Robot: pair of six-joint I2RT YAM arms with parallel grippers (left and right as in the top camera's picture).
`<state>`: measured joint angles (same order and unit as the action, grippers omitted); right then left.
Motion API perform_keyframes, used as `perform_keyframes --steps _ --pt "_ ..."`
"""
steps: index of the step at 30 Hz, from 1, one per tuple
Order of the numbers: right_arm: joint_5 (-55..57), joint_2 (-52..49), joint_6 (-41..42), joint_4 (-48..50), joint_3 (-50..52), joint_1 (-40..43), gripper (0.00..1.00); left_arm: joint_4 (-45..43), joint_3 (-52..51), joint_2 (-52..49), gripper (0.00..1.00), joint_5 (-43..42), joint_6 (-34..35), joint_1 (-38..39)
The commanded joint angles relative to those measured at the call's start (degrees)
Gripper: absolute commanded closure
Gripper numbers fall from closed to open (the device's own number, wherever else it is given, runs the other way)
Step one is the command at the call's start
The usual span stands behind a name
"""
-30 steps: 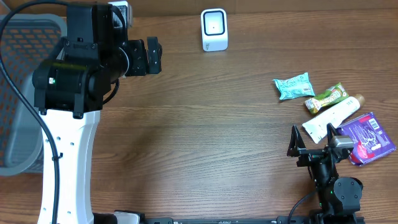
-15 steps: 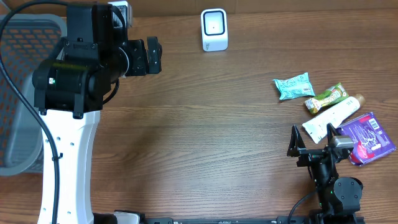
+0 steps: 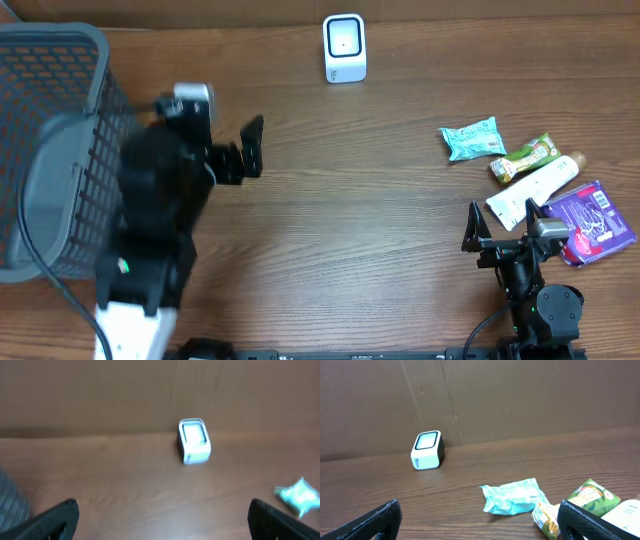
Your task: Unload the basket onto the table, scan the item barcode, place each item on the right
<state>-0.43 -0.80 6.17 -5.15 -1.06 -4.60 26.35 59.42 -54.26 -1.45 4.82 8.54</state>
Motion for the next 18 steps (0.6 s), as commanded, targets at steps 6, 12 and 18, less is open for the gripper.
perform_keyframes --steps 6,12,18 --pt "0.35 0.61 -0.24 0.33 0.59 -0.37 0.0 -22.45 -34.16 24.7 0.0 -6.01 -15.19 -1.49" --pt "0.35 0.61 -0.24 0.33 0.59 -0.37 0.0 -30.25 -48.26 33.92 0.0 -5.62 -15.37 -4.24" --pt "0.35 0.61 -0.24 0.33 0.59 -0.37 0.0 -31.74 -56.94 43.58 0.01 -5.4 -18.38 -8.24"
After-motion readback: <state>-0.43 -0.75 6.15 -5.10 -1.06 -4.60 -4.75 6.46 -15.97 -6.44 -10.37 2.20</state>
